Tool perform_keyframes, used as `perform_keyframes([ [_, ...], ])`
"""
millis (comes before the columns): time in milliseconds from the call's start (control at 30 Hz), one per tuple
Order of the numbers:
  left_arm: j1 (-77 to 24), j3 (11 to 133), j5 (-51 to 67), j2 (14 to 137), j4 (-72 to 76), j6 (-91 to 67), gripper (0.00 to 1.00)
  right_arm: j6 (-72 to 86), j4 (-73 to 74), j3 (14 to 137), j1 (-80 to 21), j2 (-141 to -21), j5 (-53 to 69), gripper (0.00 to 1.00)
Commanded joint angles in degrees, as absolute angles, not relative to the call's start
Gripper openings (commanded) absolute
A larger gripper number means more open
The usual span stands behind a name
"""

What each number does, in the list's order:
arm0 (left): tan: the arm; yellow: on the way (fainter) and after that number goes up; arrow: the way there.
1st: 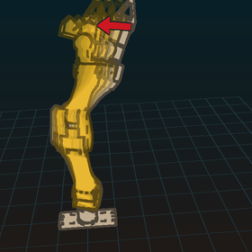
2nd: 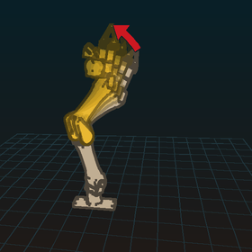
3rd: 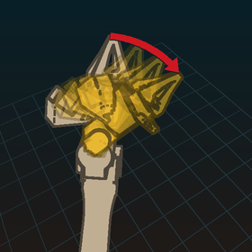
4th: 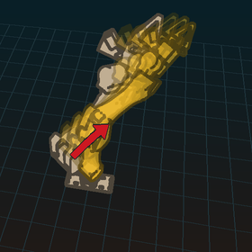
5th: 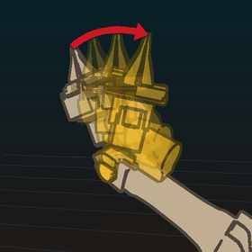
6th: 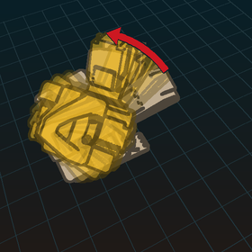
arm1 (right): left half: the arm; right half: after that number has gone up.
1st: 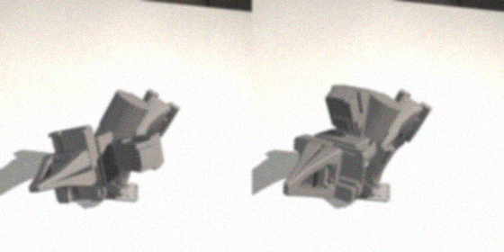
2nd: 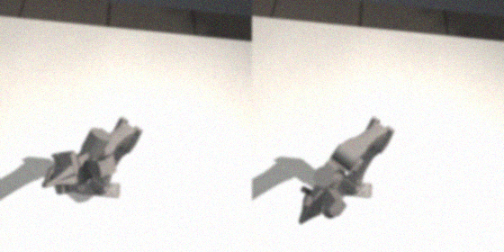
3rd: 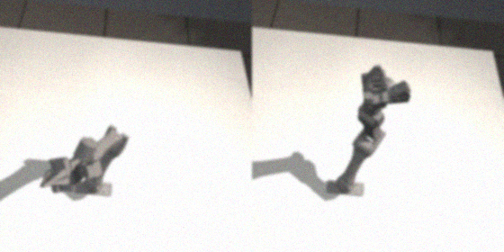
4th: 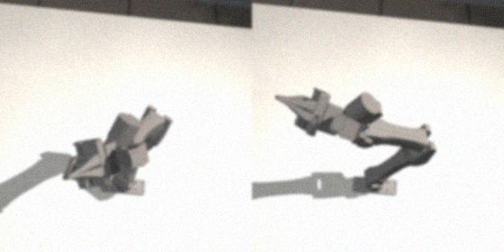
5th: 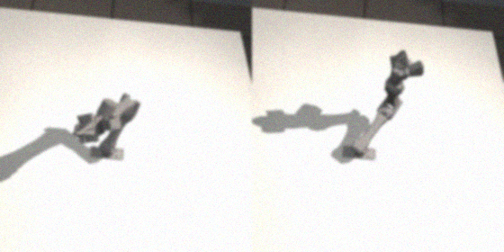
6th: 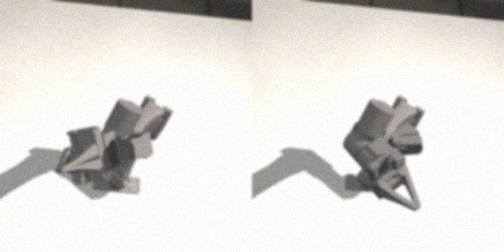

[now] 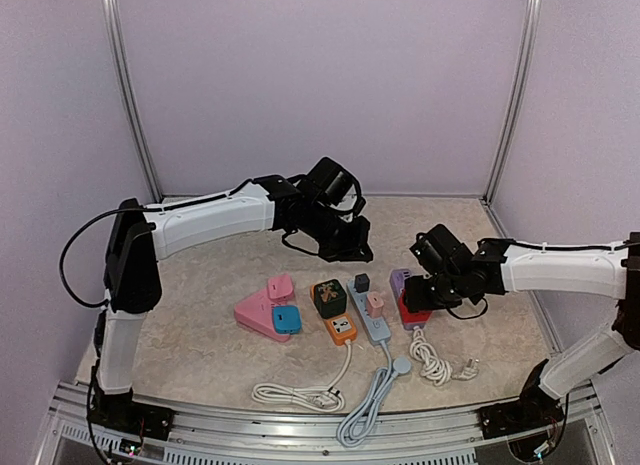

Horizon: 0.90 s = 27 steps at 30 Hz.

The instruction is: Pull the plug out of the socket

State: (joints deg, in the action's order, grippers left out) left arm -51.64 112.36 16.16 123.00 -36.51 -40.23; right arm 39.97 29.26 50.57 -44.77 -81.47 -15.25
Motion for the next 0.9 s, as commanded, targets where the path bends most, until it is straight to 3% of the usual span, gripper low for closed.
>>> perform_keyframes([
  [0,-53.12,117.08,18.45,128.42,-34.69,-39.84,0.00,40.91,35.05,46.63,-48.92,-78.70,-11.99,0.33],
  [467,-56.76,141.27,18.52,149.39,-40.25,-35.92,0.00,45.61,38.13,39.01,-52.99,-68.84,-11.26,0.32],
  [867,-59.47,144.10,16.26,153.93,-42.89,-33.49,0.00,45.49,37.57,37.96,-53.18,-69.06,-12.35,0.32],
])
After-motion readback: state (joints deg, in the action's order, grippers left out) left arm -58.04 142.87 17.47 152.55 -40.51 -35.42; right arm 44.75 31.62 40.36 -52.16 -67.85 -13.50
